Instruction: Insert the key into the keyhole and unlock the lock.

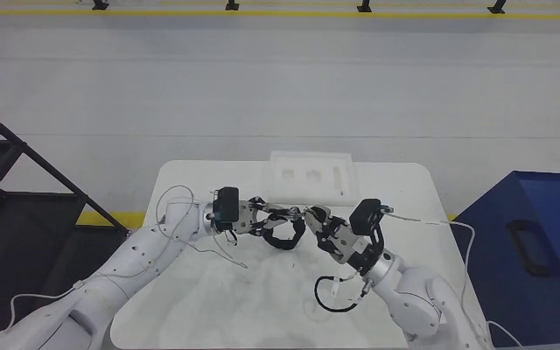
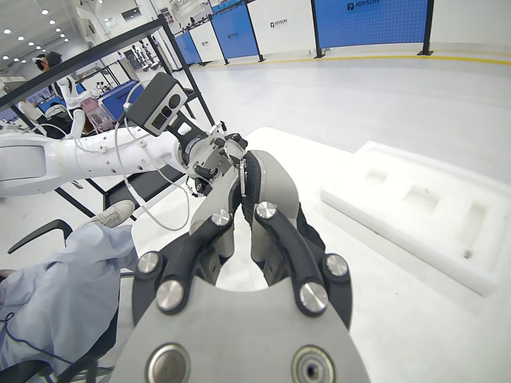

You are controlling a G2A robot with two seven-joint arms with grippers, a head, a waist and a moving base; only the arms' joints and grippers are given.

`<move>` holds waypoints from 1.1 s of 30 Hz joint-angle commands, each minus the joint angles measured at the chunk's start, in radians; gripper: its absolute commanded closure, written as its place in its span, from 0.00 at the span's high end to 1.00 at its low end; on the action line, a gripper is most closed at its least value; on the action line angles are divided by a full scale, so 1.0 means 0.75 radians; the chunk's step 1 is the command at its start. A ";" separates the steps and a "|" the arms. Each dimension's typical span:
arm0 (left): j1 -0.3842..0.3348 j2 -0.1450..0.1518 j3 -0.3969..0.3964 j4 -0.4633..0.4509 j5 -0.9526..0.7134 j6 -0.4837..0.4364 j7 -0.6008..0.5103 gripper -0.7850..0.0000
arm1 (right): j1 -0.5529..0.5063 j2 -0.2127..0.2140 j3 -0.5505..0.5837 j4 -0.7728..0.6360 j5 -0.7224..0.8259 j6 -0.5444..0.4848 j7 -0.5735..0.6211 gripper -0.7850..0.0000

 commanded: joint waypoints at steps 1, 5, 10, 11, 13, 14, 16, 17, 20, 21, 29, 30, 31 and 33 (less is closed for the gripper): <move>0.003 0.000 -0.001 -0.002 -0.019 -0.004 -0.004 0.00 | 0.001 0.000 0.003 0.016 0.030 -0.021 -0.010 0.00; 0.010 0.003 -0.001 -0.012 -0.073 -0.014 -0.014 0.00 | 0.008 0.000 0.010 0.048 0.080 -0.056 -0.016 0.00; 0.009 0.010 0.000 -0.022 -0.087 -0.017 -0.017 0.00 | 0.022 0.000 0.010 0.067 0.104 -0.073 0.000 0.00; 0.009 0.012 0.001 -0.026 -0.088 -0.017 -0.017 0.00 | 0.028 0.000 0.009 0.072 0.108 -0.075 0.010 0.00; 0.009 0.014 0.003 -0.031 -0.085 -0.016 -0.016 0.00 | 0.038 -0.001 0.007 0.078 0.117 -0.074 0.024 0.00; 0.008 0.016 0.005 -0.034 -0.080 -0.016 -0.016 0.00 | 0.046 -0.001 0.006 0.082 0.122 -0.073 0.038 0.00; 0.007 0.019 0.007 -0.038 -0.072 -0.013 -0.013 0.00 | 0.058 -0.001 0.003 0.088 0.130 -0.071 0.060 0.00; 0.007 0.021 0.009 -0.040 -0.068 -0.011 -0.011 0.00 | 0.064 -0.001 0.001 0.090 0.133 -0.069 0.072 0.00; 0.007 0.024 0.012 -0.045 -0.064 -0.005 -0.005 0.00 | 0.076 -0.001 -0.003 0.097 0.146 -0.061 0.098 0.00; 0.007 0.025 0.014 -0.048 -0.060 -0.002 -0.002 0.00 | 0.081 -0.001 -0.005 0.101 0.153 -0.058 0.106 0.00; 0.005 0.033 0.025 -0.055 -0.072 0.003 0.003 0.00 | 0.103 -0.002 -0.013 0.134 0.217 -0.074 0.134 0.02; 0.004 0.034 0.026 -0.054 -0.075 0.001 0.001 0.00 | 0.105 -0.002 -0.013 0.140 0.226 -0.077 0.135 0.37; 0.003 0.035 0.027 -0.052 -0.079 -0.001 -0.001 0.00 | 0.108 -0.002 -0.012 0.143 0.233 -0.081 0.136 0.86; 0.002 0.037 0.029 -0.048 -0.092 -0.007 -0.007 0.00 | 0.113 -0.002 -0.010 0.149 0.251 -0.099 0.143 1.00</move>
